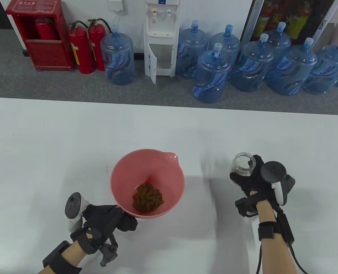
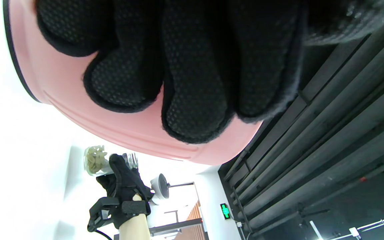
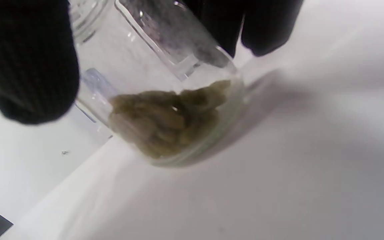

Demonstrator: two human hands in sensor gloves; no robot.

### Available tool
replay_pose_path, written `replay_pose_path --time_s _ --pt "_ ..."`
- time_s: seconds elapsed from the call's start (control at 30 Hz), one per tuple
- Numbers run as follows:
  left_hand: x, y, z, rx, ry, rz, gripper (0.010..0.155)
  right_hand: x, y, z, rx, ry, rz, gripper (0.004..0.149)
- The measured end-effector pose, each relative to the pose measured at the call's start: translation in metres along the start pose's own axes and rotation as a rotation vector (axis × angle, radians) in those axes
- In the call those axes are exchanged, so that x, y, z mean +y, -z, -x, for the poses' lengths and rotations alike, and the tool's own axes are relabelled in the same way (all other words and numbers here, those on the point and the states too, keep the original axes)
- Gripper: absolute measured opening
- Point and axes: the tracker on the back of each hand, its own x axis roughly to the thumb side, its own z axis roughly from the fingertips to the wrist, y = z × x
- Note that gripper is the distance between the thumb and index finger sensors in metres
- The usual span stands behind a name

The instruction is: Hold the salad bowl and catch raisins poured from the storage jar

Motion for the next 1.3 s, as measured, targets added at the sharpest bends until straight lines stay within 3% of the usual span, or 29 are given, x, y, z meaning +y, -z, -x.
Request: replay_pose_path --time_s 0.27,0.57,0.73,0.87,1.03,1.3 --pt "0.0 0.0 -0.001 -0.013 0.012 -0.009 0.042 -0.019 -0.021 -0.003 -0.018 -0.034 -0.035 0.105" --pt "0.004 -0.001 -0.006 -0.044 0.036 -0.03 0.042 -0.039 -0.079 -0.056 -0.349 -0.246 0.136 0.091" --pt "0.005 -0.001 -0.007 -0.049 0.041 -0.032 0.042 -0.012 -0.123 -0.083 -0.705 -0.282 0.102 0.084" --pt "0.006 -0.001 -0.005 -0.042 0.049 -0.026 0.042 0.015 -0.145 -0.09 -0.848 -0.347 0.078 0.085" --pt "0.008 -0.001 -0.002 -0.026 0.045 -0.024 0.042 0.045 -0.153 -0.083 -0.908 -0.397 0.017 0.086" --pt "0.008 0.0 -0.002 -0.019 0.052 -0.011 0.042 0.048 -0.155 -0.079 -0.911 -0.381 -0.007 0.088"
